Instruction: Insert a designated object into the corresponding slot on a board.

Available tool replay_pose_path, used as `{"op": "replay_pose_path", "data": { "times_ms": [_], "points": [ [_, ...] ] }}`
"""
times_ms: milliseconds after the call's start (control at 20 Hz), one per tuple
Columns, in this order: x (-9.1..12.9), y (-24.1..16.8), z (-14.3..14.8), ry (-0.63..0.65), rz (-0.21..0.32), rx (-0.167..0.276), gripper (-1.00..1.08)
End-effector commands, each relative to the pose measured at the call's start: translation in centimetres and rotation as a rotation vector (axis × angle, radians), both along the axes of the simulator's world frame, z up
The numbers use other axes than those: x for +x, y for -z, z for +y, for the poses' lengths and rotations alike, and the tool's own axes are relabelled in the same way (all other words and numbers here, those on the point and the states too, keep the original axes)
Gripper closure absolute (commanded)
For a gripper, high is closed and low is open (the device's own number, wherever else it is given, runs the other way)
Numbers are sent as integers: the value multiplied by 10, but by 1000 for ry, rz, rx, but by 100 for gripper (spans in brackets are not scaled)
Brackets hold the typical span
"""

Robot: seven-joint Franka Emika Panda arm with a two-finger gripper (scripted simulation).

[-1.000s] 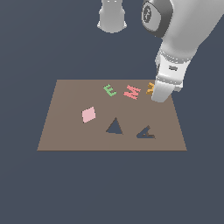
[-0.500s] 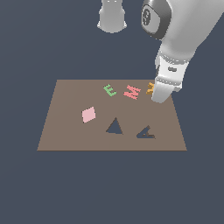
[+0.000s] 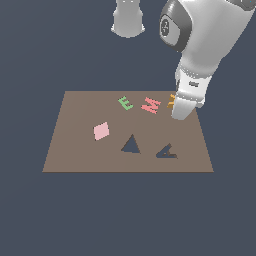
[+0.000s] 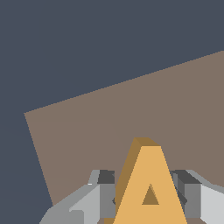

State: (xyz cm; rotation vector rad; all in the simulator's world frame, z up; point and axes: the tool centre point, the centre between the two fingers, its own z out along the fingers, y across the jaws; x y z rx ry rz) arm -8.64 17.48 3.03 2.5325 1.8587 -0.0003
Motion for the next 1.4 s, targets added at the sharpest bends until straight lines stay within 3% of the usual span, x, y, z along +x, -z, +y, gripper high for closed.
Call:
{"op": "replay_pose_path", "data": {
  "times_ms": [0, 800, 1350],
  "points": [
    [0, 0, 0, 0, 0, 0, 108],
    [1, -3, 2, 17, 0, 0, 108],
    [12, -4, 14, 179, 0, 0, 108]
  ]
}}
